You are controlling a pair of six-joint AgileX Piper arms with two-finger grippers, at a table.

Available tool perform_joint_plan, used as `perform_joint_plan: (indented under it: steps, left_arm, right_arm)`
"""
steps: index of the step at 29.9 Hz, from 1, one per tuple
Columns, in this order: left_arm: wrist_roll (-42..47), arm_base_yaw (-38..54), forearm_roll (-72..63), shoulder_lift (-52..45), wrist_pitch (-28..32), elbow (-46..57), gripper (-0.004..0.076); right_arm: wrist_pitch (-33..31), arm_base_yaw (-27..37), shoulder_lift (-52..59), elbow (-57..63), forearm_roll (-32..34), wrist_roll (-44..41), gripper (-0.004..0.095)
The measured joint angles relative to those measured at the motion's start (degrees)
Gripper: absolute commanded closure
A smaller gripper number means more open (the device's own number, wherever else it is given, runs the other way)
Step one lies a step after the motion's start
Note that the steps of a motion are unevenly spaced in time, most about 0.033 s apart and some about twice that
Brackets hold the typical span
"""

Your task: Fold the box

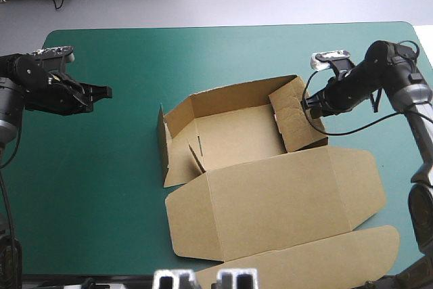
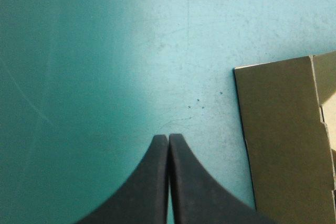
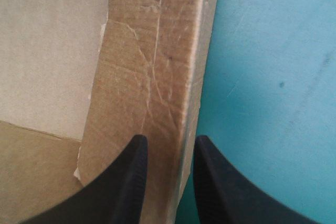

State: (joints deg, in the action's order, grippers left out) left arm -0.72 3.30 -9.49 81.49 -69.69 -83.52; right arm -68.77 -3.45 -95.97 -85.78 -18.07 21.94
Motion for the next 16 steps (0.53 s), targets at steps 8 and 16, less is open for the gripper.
perform_joint_plan:
  steps: [8,16]
  left_arm:
    - [-0.84,0.00,-1.13,0.00,-0.93,0.00,0.0734]
    - [-2.04,0.00,-3.50,0.00,-1.65,0.01,0.0734]
  right_arm:
    - [1.05,0.00,-6.58,0.00,-3.25,6.20,0.0630]
    - [3.45,0.00,-9.89,0.00,-8.11,7.37,0.0906]
